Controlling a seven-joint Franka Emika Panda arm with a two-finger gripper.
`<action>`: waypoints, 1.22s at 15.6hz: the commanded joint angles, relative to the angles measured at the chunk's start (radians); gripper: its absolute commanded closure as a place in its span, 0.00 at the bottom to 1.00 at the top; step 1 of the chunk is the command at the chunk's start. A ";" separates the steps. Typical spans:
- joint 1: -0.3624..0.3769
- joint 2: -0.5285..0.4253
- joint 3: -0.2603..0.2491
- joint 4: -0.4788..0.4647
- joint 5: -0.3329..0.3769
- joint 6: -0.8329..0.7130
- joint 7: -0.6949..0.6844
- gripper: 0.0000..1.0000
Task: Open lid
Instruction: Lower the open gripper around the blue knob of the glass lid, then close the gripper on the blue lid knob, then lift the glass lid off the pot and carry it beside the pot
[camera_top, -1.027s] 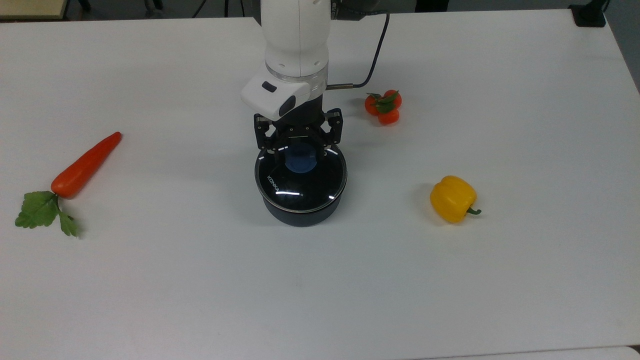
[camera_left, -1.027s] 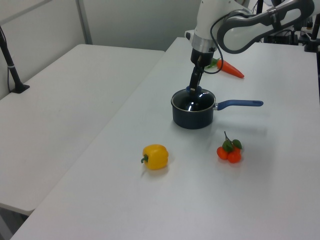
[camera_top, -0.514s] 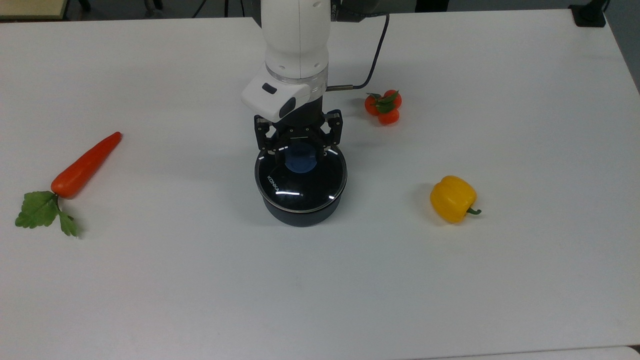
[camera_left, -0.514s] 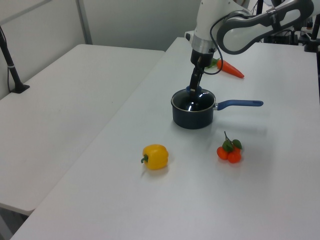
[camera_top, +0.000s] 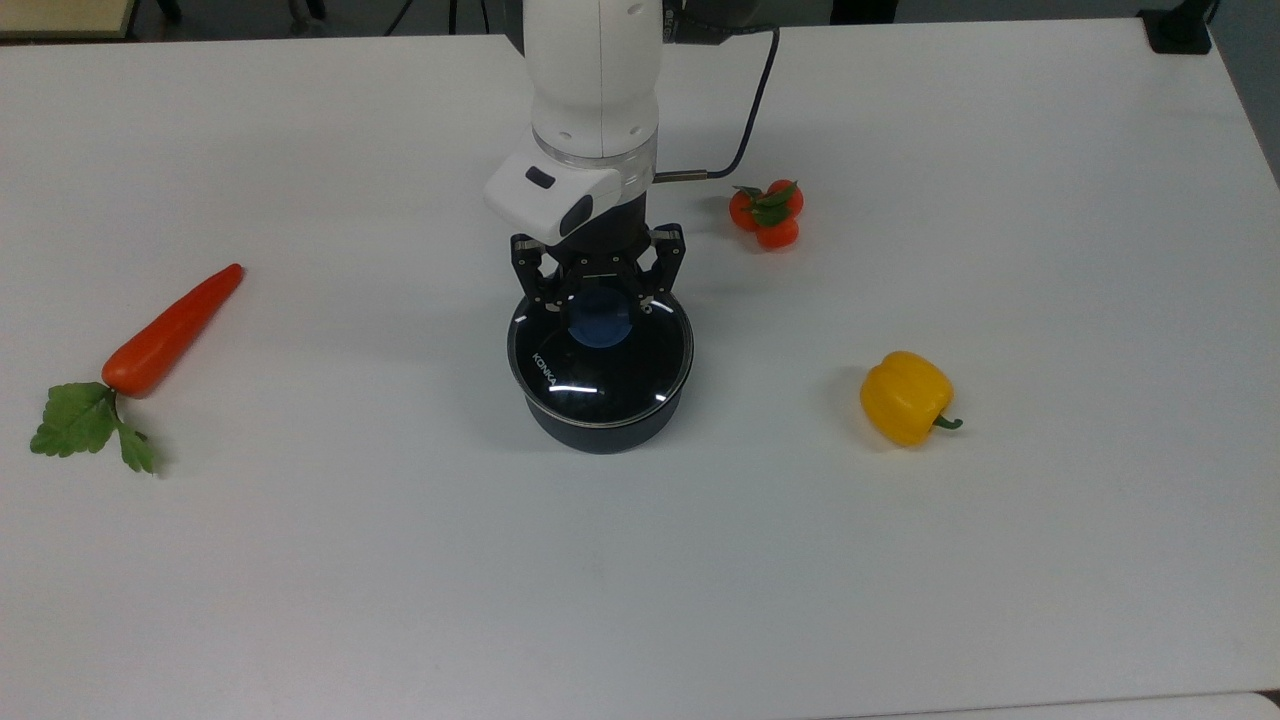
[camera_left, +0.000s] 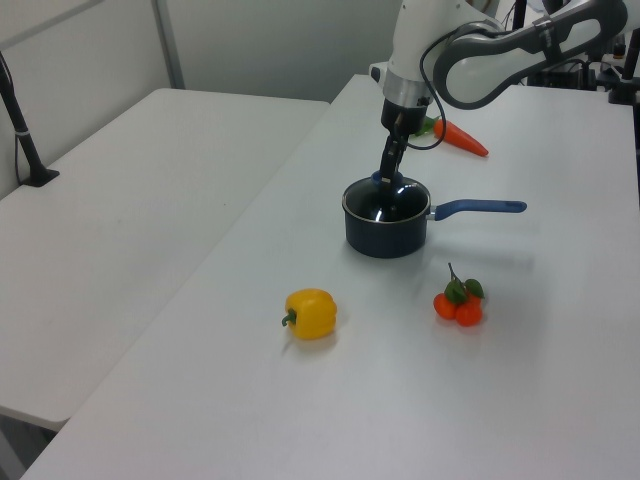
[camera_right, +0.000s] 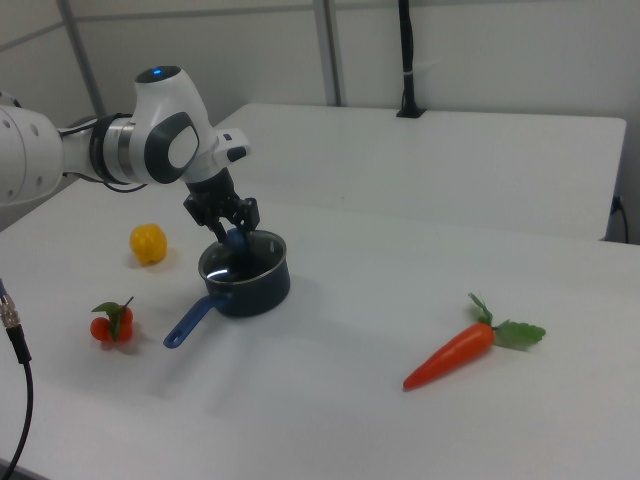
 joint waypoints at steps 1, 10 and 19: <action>0.006 -0.010 -0.005 -0.009 0.010 0.006 -0.016 0.50; 0.001 -0.084 -0.005 -0.002 0.012 -0.095 0.041 0.54; -0.141 -0.226 -0.014 -0.072 0.000 -0.168 0.023 0.54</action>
